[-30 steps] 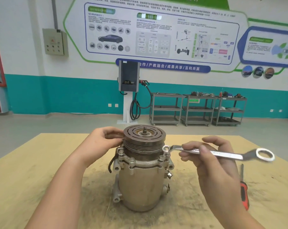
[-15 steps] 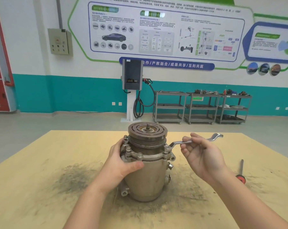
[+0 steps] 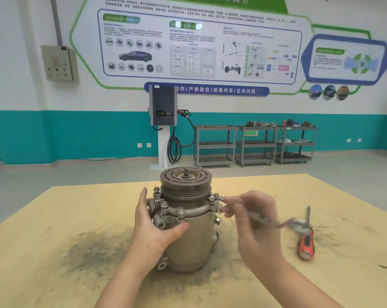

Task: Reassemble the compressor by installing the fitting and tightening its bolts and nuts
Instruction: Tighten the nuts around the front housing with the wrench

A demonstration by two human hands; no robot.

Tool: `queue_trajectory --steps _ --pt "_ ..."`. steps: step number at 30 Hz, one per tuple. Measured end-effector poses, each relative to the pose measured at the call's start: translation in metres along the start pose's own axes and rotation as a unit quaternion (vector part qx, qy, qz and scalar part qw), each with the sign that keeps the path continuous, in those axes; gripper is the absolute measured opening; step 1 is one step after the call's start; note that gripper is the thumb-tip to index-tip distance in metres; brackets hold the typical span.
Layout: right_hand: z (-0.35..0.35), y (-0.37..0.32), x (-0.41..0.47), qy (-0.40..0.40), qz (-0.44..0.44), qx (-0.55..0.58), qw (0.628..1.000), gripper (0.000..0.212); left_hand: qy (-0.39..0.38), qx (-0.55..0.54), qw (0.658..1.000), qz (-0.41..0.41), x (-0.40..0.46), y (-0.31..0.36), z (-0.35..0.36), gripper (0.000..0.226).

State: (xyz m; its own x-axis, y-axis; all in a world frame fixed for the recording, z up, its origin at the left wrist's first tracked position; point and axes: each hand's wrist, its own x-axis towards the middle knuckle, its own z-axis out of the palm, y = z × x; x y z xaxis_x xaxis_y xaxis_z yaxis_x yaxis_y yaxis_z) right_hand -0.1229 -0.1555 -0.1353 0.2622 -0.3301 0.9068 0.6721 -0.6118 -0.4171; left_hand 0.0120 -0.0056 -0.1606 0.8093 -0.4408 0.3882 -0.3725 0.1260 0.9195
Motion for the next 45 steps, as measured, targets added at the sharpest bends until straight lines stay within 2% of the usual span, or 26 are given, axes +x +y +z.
queue_trajectory --steps 2,4,7,9,11,13,15,17,19,27,36,38,41,43,45 --pt "0.009 -0.002 0.000 -0.071 -0.110 -0.117 0.984 0.026 0.016 0.000 1.000 0.007 -0.001 -0.002 0.002 0.132" --pt "0.024 -0.006 0.004 -0.108 -0.172 -0.203 0.958 0.034 0.021 -0.002 1.000 0.012 -0.001 -0.004 0.004 0.135" --pt "0.041 -0.013 0.016 -0.120 -0.182 -0.259 0.941 0.018 0.021 -0.031 0.999 0.017 -0.001 -0.005 0.007 0.122" --pt "0.037 -0.017 0.024 -0.085 -0.175 -0.211 0.958 0.015 0.032 -0.023 0.999 0.018 -0.001 -0.006 0.008 0.118" --pt "0.025 -0.023 0.035 -0.004 -0.113 -0.114 0.987 0.013 0.034 -0.003 0.999 0.026 -0.001 -0.007 0.008 0.117" --pt "0.014 -0.022 0.043 0.098 0.040 0.003 0.994 0.015 0.032 0.004 0.999 0.035 -0.001 -0.009 0.007 0.114" --pt "0.008 -0.012 0.048 0.169 0.221 0.154 0.948 0.020 0.033 0.011 0.999 0.040 -0.001 -0.009 0.007 0.113" --pt "0.004 -0.003 0.049 0.192 0.336 0.270 0.882 0.020 0.032 0.015 0.998 0.043 -0.001 -0.008 0.007 0.109" --pt "0.003 0.004 0.049 0.182 0.378 0.286 0.862 0.019 0.027 0.017 0.999 0.043 -0.001 -0.007 0.006 0.110" --pt "-0.003 0.024 0.068 0.123 0.431 0.278 0.850 0.014 0.027 0.036 0.998 0.047 -0.001 -0.006 0.005 0.112" --pt "0.005 0.033 0.058 0.159 0.398 0.283 0.858 0.016 0.030 0.050 0.997 0.045 0.000 -0.010 0.003 0.113" --pt "0.007 0.027 0.044 0.178 0.328 0.248 0.894 0.016 0.028 0.048 0.998 0.042 0.000 -0.009 0.003 0.112" --pt "0.016 0.014 0.017 0.177 0.135 0.119 0.968 0.008 0.033 0.046 0.998 0.036 0.000 -0.008 0.004 0.111" --pt "0.020 0.009 0.002 0.142 0.025 0.047 0.988 0.010 0.037 0.045 0.998 0.033 0.000 -0.008 0.005 0.111" --pt "0.022 0.006 -0.007 0.074 -0.039 -0.014 0.996 0.008 0.042 0.043 0.998 0.033 -0.001 -0.008 0.005 0.112"
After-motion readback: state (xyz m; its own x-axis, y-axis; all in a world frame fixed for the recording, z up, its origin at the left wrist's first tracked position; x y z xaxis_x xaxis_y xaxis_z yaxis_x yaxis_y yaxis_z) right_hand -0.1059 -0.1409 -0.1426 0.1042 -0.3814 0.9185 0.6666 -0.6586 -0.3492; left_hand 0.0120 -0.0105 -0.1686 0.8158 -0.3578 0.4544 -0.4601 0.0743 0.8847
